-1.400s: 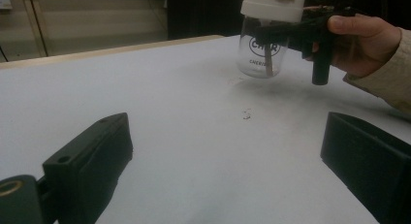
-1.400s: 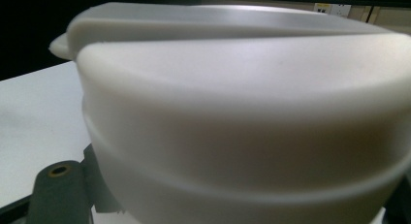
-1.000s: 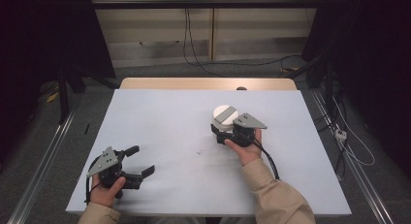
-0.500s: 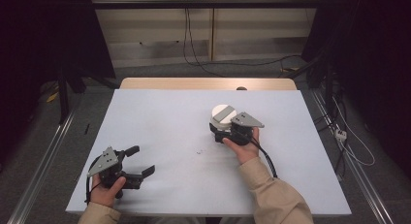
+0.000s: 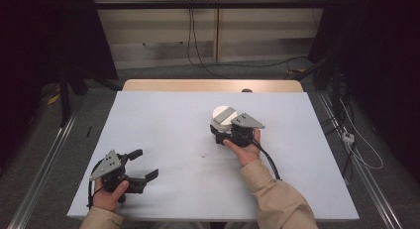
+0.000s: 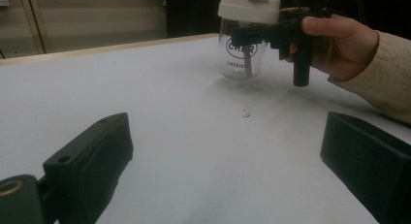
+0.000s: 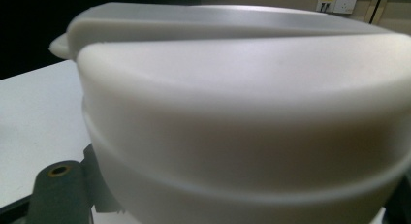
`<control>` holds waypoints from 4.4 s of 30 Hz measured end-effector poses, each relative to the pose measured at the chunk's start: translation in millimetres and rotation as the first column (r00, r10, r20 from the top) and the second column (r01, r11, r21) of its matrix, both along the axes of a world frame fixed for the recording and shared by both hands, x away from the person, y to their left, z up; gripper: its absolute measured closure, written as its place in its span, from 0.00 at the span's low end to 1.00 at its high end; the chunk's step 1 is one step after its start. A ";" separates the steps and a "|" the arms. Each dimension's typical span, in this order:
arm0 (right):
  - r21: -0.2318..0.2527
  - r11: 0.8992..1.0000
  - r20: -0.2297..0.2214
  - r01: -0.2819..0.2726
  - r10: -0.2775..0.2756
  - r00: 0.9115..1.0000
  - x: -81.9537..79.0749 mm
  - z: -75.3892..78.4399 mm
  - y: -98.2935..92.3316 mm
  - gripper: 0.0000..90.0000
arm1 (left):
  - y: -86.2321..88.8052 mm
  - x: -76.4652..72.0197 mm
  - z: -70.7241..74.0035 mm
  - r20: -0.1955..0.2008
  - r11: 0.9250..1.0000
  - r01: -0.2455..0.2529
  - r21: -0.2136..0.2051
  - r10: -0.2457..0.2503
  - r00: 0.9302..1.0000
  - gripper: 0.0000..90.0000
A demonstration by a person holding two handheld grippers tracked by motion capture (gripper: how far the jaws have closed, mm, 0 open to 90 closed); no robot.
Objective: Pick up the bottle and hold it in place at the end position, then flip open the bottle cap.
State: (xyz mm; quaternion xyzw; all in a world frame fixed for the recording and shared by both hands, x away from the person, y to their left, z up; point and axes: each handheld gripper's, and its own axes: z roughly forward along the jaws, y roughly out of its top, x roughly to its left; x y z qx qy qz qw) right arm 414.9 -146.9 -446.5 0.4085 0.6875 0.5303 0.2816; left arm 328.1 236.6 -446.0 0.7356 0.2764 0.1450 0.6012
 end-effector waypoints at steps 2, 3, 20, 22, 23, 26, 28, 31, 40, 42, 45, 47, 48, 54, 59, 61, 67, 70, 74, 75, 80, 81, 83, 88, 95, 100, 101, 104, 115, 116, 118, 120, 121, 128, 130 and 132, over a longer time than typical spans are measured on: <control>0.002 1.000 0.001 0.000 0.000 1.000 0.8 -0.6 1.1 0.21 | 0.4 0.2 0.0 0.001 1.000 0.002 0.002 -0.002 1.000 0.05; 0.001 1.000 -0.002 0.001 -0.001 1.000 0.9 -0.9 1.7 0.21 | 0.4 0.2 0.0 0.000 1.000 0.001 0.001 -0.001 1.000 0.05; 0.000 1.000 -0.008 0.006 -0.006 1.000 6.7 -5.1 6.4 0.21 | -0.3 0.4 -0.4 0.000 1.000 0.003 0.002 -0.003 1.000 0.05; -0.003 1.000 -0.008 0.004 -0.004 1.000 7.2 -5.0 8.7 0.21 | -0.1 0.4 -0.4 0.000 1.000 0.002 0.001 -0.002 1.000 0.05; -0.005 1.000 -0.008 -0.001 0.001 1.000 7.6 -5.1 9.7 0.21 | -0.1 0.4 -0.4 0.000 1.000 0.002 0.001 -0.002 1.000 0.05; -0.006 1.000 -0.010 -0.006 0.006 1.000 8.5 -6.0 12.3 0.21 | -0.2 0.1 -0.4 -0.002 1.000 0.000 -0.005 0.000 1.000 0.05; -0.007 1.000 -0.011 -0.008 0.008 1.000 9.0 -6.6 13.6 0.21 | 0.1 0.3 -0.4 0.000 1.000 0.004 0.002 -0.004 1.000 0.05; -0.010 1.000 -0.011 -0.009 0.009 1.000 9.8 -7.6 14.7 0.21 | 0.1 0.4 -0.5 -0.001 1.000 0.003 0.000 -0.003 1.000 0.05; -0.013 1.000 -0.013 -0.011 0.011 1.000 11.4 -8.9 17.1 0.21 | 0.2 0.7 -0.6 0.000 1.000 0.005 0.001 -0.005 1.000 0.05; -0.015 1.000 -0.014 -0.012 0.012 1.000 11.5 -9.3 17.3 0.21 | 0.1 0.6 -0.6 -0.001 1.000 0.003 -0.001 -0.003 1.000 0.05; -0.012 1.000 -0.014 -0.015 0.015 1.000 11.7 -9.3 16.9 0.21 | -0.2 0.6 -0.8 -0.003 1.000 0.006 -0.002 -0.006 1.000 0.05; -0.013 1.000 -0.013 -0.013 0.013 1.000 11.8 -9.4 17.0 0.21 | -0.3 0.5 -0.6 -0.002 1.000 0.006 -0.001 -0.006 1.000 0.05; -0.013 1.000 -0.013 -0.014 0.014 1.000 11.9 -9.5 17.0 0.21 | -0.4 0.5 -0.6 -0.003 1.000 0.006 -0.003 -0.006 1.000 0.05; -0.014 1.000 -0.013 -0.010 0.010 1.000 12.4 -9.6 16.2 0.21 | -0.5 0.7 -0.9 -0.004 1.000 0.005 -0.003 -0.005 1.000 0.05; -0.016 1.000 -0.017 -0.011 0.010 1.000 13.0 -10.4 15.9 0.21 | -0.6 0.8 -1.0 -0.006 1.000 0.006 -0.003 -0.006 1.000 0.05; -0.020 1.000 -0.018 -0.010 0.010 1.000 13.2 -10.9 15.8 0.21 | -0.5 0.7 -0.8 -0.004 1.000 0.006 -0.002 -0.006 1.000 0.05; -0.020 1.000 -0.017 -0.016 0.016 1.000 13.5 -11.3 16.0 0.21 | -0.7 0.8 -1.0 -0.006 1.000 0.007 -0.003 -0.007 1.000 0.05; -0.022 1.000 -0.021 -0.016 0.015 1.000 13.7 -12.0 16.3 0.21 | -0.8 0.8 -1.2 -0.008 1.000 0.004 -0.004 -0.004 1.000 0.05; -0.022 1.000 -0.021 -0.014 0.014 1.000 14.5 -13.0 15.3 0.21 | -0.9 0.9 -1.3 -0.008 1.000 0.005 -0.003 -0.005 1.000 0.05; -0.022 1.000 -0.021 -0.014 0.013 1.000 14.5 -12.9 15.2 0.21 | -0.9 1.1 -1.3 -0.006 1.000 0.006 -0.002 -0.006 1.000 0.05; -0.022 1.000 -0.019 -0.017 0.016 1.000 15.0 -13.3 14.6 0.21 | -1.1 1.3 -1.5 -0.008 1.000 0.006 0.000 -0.006 1.000 0.05; -0.023 1.000 -0.019 -0.017 0.017 1.000 14.9 -13.2 14.7 0.21 | -1.2 1.5 -1.6 -0.009 1.000 0.006 0.000 -0.006 1.000 0.05; -0.027 1.000 -0.017 -0.015 0.014 1.000 14.4 -13.3 15.5 0.21 | -1.5 1.9 -1.6 -0.010 1.000 0.008 0.000 -0.008 1.000 0.05; -0.055 0.998 -0.001 -0.021 0.021 1.000 12.6 -13.9 17.9 0.21 | -3.4 3.9 -1.3 -0.016 1.000 0.007 -0.010 -0.007 1.000 0.05; -0.053 0.998 -0.010 -0.024 0.024 1.000 11.0 -14.2 15.9 0.21 | -12.0 11.3 -0.7 -0.033 1.000 -0.010 -0.014 0.009 0.999 0.05; -0.051 0.998 -0.008 -0.025 0.025 1.000 10.9 -14.7 15.7 0.21 | -21.3 17.0 1.7 -0.031 1.000 -0.010 -0.013 0.010 0.999 0.04; -0.050 0.998 -0.008 -0.024 0.024 1.000 10.9 -14.7 15.7 0.21 | -23.0 18.2 2.1 -0.035 1.000 -0.013 -0.022 0.013 0.999 0.04; -0.050 0.998 -0.008 -0.023 0.023 1.000 11.2 -14.9 16.0 0.21 | -26.7 21.9 2.3 -0.045 0.999 -0.019 -0.025 0.018 0.999 0.04; -0.051 0.998 -0.012 -0.021 0.020 1.000 10.6 -14.8 16.0 0.21 | -38.3 26.1 5.5 -0.037 1.000 -0.004 -0.029 0.003 0.999 0.04; -0.052 0.998 -0.012 -0.021 0.020 1.000 10.6 -14.8 16.0 0.21 | -39.2 26.4 5.5 -0.035 1.000 -0.001 -0.029 0.000 0.999 0.04; -0.051 0.998 -0.011 -0.021 0.020 1.000 10.4 -14.9 15.9 0.21 | -40.9 26.7 5.4 -0.038 1.000 0.004 -0.025 -0.005 0.999 0.04; -0.051 0.998 -0.011 -0.021 0.021 1.000 10.5 -14.9 15.8 0.21 | -42.1 26.7 5.7 -0.036 1.000 0.006 -0.021 -0.007 0.999 0.04; -0.051 0.999 -0.012 -0.020 0.020 1.000 10.4 -14.9 16.0 0.21 | -42.5 26.5 6.1 -0.034 1.000 0.006 -0.021 -0.007 0.999 0.04; -0.051 0.998 -0.014 -0.022 0.022 1.000 10.6 -14.8 15.7 0.21 | -44.4 27.1 7.1 -0.038 1.000 0.004 -0.029 -0.006 0.999 0.04; -0.051 0.998 -0.014 -0.022 0.021 1.000 10.6 -14.9 15.7 0.21 | -45.3 27.7 7.6 -0.035 1.000 0.008 -0.025 -0.009 0.999 0.04; -0.050 0.998 -0.014 -0.022 0.022 1.000 10.8 -14.9 15.7 0.21 | -46.6 28.0 7.9 -0.037 1.000 0.007 -0.027 -0.008 0.999 0.04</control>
